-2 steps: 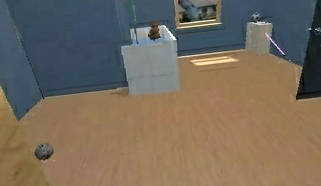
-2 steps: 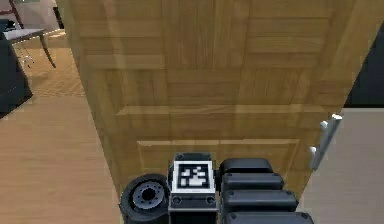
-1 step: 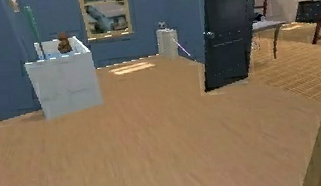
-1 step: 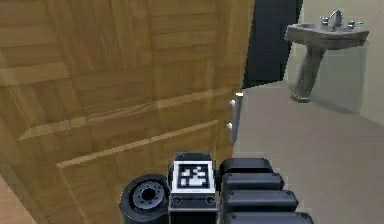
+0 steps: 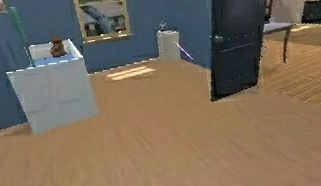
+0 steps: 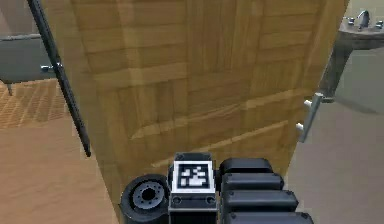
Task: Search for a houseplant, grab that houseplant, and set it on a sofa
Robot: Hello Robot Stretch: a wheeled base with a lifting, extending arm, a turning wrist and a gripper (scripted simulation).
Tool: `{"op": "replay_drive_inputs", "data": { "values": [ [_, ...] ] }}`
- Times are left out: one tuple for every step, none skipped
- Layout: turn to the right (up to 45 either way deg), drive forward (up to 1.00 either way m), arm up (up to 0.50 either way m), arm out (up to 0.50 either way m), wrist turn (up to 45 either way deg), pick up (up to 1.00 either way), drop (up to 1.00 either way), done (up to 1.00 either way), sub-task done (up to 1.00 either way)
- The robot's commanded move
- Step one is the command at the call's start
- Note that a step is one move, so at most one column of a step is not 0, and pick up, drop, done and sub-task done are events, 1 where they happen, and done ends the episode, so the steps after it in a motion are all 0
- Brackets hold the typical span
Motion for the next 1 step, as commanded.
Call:
{"op": "replay_drive_inputs", "data": {
  "values": [
    [-45.0,0.0,0.0,0.0,0.0,0.0,0.0,0.0,0.0]
  ]
}}
